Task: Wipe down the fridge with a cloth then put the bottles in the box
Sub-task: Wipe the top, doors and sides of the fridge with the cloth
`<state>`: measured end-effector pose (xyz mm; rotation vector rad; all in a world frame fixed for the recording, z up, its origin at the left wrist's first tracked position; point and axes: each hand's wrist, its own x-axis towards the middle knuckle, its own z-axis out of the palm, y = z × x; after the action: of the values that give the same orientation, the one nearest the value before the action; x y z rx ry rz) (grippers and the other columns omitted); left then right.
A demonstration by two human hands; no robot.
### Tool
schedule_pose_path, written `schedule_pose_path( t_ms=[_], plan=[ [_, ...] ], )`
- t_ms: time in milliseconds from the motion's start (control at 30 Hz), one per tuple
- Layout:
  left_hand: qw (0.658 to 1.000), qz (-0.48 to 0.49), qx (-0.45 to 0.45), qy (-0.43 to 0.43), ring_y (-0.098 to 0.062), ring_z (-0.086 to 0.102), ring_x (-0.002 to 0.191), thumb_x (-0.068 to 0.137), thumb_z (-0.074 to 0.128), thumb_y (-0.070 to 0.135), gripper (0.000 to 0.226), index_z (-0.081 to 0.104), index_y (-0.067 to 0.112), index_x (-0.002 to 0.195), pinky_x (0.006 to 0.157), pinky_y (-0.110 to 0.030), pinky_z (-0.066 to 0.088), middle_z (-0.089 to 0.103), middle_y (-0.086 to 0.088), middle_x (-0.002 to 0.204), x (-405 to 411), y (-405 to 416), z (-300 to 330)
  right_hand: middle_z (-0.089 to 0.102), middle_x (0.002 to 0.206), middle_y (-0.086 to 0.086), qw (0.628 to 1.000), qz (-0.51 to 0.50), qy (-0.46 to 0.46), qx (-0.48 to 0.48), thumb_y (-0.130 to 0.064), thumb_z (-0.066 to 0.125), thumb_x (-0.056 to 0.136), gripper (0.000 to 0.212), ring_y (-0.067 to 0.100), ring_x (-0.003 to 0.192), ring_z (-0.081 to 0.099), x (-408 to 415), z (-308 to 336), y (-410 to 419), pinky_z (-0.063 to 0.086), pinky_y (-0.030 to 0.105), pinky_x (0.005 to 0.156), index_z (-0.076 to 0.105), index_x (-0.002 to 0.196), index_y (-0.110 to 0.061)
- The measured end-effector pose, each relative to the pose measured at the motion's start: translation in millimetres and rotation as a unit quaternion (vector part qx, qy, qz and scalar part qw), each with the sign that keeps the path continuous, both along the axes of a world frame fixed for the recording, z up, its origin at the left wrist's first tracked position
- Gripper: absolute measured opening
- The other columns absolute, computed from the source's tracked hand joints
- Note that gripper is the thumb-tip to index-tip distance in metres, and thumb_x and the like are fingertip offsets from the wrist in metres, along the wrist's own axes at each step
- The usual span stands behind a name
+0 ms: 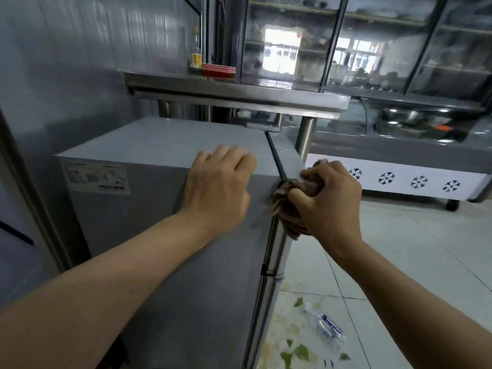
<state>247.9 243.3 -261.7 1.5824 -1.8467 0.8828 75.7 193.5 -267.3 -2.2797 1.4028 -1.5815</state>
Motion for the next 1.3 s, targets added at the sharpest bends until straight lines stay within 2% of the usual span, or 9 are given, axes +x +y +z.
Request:
schedule_pose_path(
  t_ms=[167, 300, 433, 533, 800, 900, 1000, 1167, 1300],
  plan=[
    [0.992, -0.029, 0.125, -0.010, -0.025, 0.054, 0.068, 0.062, 0.071, 0.026, 0.027, 0.056, 0.011, 0.078, 0.055, -0.030, 0.034, 0.057, -0.006, 0.077, 0.6, 2.4, 33.1, 0.058, 0.089, 0.001, 0.989, 0.065, 0.088, 0.105, -0.008, 0.075, 0.067, 0.025, 0.016, 0.075, 0.056, -15.9, 28.2, 3.1, 0.047, 0.023, 0.070, 0.068, 0.091, -0.005],
    [0.969, -0.014, 0.249, -0.005, -0.025, 0.056, 0.071, 0.064, 0.073, 0.019, 0.024, 0.059, 0.011, 0.081, 0.050, -0.030, 0.036, 0.057, -0.005, 0.080, 0.4, 8.8, 51.6, 0.062, 0.097, -0.001, 0.961, 0.068, 0.140, 0.229, -0.011, 0.069, 0.073, 0.040, 0.020, 0.085, 0.059, -26.5, 55.5, 6.8, 0.051, 0.033, 0.075, 0.059, 0.111, -0.016],
    [0.924, -0.024, 0.380, 0.016, -0.022, 0.049, 0.098, 0.082, 0.053, 0.021, 0.024, 0.052, 0.015, 0.105, 0.066, -0.032, 0.043, 0.049, -0.001, 0.107, 9.5, 10.0, 71.6, 0.061, 0.101, 0.002, 0.929, 0.013, 0.169, 0.329, -0.015, 0.068, 0.077, 0.072, 0.024, 0.084, 0.059, -29.5, 85.9, 8.8, 0.051, 0.037, 0.071, 0.028, 0.137, -0.023],
    [0.889, -0.035, 0.455, 0.031, -0.020, 0.046, 0.109, 0.085, 0.053, 0.030, 0.033, 0.048, 0.015, 0.113, 0.080, -0.035, 0.045, 0.045, 0.001, 0.121, 19.6, 9.0, 99.4, 0.062, 0.107, 0.005, 0.921, -0.021, 0.142, 0.362, -0.017, 0.069, 0.076, 0.070, 0.023, 0.088, 0.058, -27.1, 117.1, 9.0, 0.051, 0.035, 0.075, 0.033, 0.136, -0.021],
    [0.863, -0.026, 0.497, 0.082, -0.019, 0.041, 0.118, 0.087, 0.054, 0.035, 0.040, 0.044, 0.018, 0.123, 0.091, -0.037, 0.044, 0.040, 0.003, 0.131, 37.8, -4.2, 193.4, 0.061, 0.114, 0.002, 0.905, -0.024, 0.142, 0.400, -0.009, 0.058, 0.080, 0.057, 0.020, 0.096, 0.059, -17.7, 211.8, 2.1, 0.050, 0.031, 0.080, 0.040, 0.133, -0.021],
    [0.857, -0.028, 0.507, 0.083, -0.017, 0.039, 0.119, 0.087, 0.053, 0.035, 0.040, 0.044, 0.019, 0.123, 0.092, -0.036, 0.043, 0.039, 0.003, 0.134, 42.7, -11.5, 220.4, 0.063, 0.112, 0.004, 0.906, -0.021, 0.120, 0.406, -0.004, 0.054, 0.081, 0.054, 0.024, 0.099, 0.061, -14.9, 238.9, -8.5, 0.052, 0.038, 0.085, 0.042, 0.132, -0.019],
    [0.859, -0.025, 0.506, 0.080, -0.016, 0.039, 0.119, 0.087, 0.052, 0.032, 0.040, 0.044, 0.019, 0.124, 0.093, -0.034, 0.042, 0.040, 0.002, 0.133, 42.3, -25.3, 240.1, 0.066, 0.104, 0.005, 0.911, -0.007, 0.088, 0.403, 0.000, 0.051, 0.078, 0.053, 0.027, 0.092, 0.063, -14.4, 259.9, -25.0, 0.055, 0.043, 0.078, 0.045, 0.126, -0.021],
    [0.869, -0.022, 0.487, 0.087, -0.016, 0.042, 0.116, 0.087, 0.054, 0.028, 0.042, 0.043, 0.019, 0.126, 0.094, -0.033, 0.041, 0.043, 0.003, 0.131, 32.1, -63.3, 263.5, 0.064, 0.110, 0.001, 0.927, -0.012, 0.090, 0.365, 0.001, 0.056, 0.071, 0.056, 0.025, 0.094, 0.062, -23.0, 282.1, -74.0, 0.055, 0.039, 0.077, 0.050, 0.123, -0.020],
    [0.874, -0.006, 0.471, 0.120, -0.018, 0.043, 0.118, 0.086, 0.052, 0.023, 0.046, 0.040, 0.019, 0.130, 0.094, -0.030, 0.037, 0.044, 0.000, 0.133, 21.1, -107.2, 272.0, 0.069, 0.096, 0.008, 0.917, 0.047, 0.055, 0.391, 0.010, 0.054, 0.069, 0.056, 0.030, 0.084, 0.066, -27.5, 289.0, -139.4, 0.057, 0.046, 0.069, 0.052, 0.117, -0.019]
  ],
)
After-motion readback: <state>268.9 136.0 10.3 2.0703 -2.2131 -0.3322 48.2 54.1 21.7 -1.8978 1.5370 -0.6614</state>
